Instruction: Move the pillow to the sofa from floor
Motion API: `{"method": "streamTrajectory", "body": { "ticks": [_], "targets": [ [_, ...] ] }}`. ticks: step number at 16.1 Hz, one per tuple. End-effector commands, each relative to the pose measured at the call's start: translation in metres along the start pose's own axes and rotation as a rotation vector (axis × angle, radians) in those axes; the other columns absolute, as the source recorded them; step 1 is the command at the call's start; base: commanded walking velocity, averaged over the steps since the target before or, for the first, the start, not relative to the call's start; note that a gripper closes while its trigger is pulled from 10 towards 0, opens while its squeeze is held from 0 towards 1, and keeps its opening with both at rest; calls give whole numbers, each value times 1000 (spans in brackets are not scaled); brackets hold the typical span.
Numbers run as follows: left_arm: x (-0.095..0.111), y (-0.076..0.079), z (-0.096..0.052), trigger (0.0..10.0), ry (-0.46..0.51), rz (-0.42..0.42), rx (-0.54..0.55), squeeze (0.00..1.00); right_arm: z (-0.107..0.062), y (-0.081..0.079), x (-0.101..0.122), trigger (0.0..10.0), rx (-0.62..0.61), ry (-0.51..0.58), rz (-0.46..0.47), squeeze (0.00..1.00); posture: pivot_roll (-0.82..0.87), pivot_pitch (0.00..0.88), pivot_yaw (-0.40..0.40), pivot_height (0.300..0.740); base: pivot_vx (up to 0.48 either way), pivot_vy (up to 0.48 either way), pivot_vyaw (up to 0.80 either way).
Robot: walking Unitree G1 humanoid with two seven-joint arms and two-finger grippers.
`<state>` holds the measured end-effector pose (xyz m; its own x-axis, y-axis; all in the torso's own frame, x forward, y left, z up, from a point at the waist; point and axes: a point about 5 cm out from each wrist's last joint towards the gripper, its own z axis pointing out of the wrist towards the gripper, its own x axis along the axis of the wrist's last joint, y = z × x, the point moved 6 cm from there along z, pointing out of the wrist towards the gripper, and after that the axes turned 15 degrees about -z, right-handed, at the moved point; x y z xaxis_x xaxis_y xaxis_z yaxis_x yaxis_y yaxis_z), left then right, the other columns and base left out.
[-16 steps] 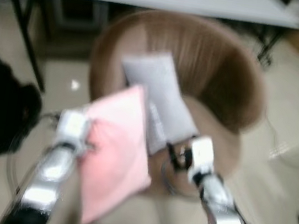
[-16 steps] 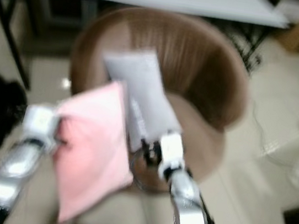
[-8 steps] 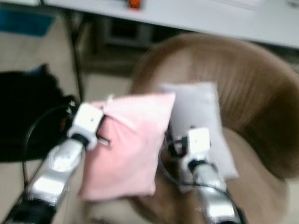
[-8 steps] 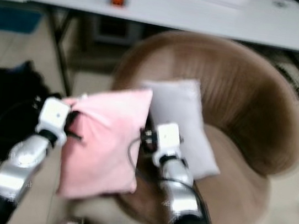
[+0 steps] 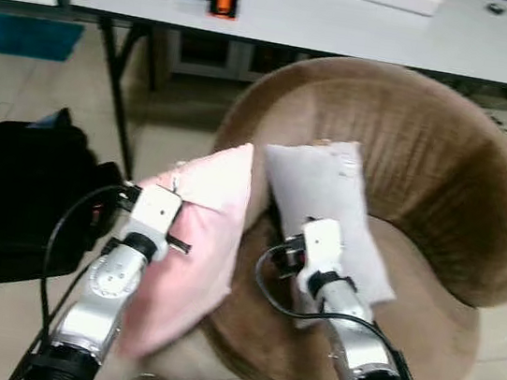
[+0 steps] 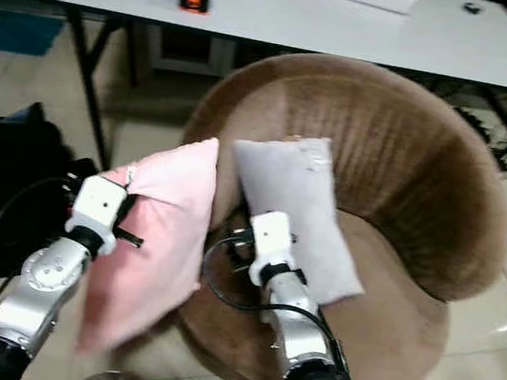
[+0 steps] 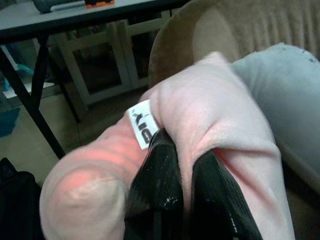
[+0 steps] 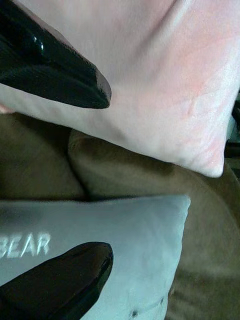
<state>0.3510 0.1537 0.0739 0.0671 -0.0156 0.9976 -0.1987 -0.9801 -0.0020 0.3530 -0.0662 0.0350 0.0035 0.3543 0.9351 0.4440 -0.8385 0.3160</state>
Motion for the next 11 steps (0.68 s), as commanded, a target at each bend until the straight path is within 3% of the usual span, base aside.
{"method": "streamTrajectory", "body": {
  "ticks": [1,7,11],
  "targets": [
    [8,14,4,0,30,0,-42,0,-3,10,-6,10000,-18,-20,-8,0,134,96,-101,740,0,-480,0],
    [6,13,9,0,22,42,-16,0,-3,0,-6,10000,15,-13,-11,0,113,96,-98,740,0,-480,0],
    [5,12,10,0,19,54,-5,0,-2,2,-8,10000,14,-25,-10,0,108,98,-98,740,0,-478,0]
  ]
}}
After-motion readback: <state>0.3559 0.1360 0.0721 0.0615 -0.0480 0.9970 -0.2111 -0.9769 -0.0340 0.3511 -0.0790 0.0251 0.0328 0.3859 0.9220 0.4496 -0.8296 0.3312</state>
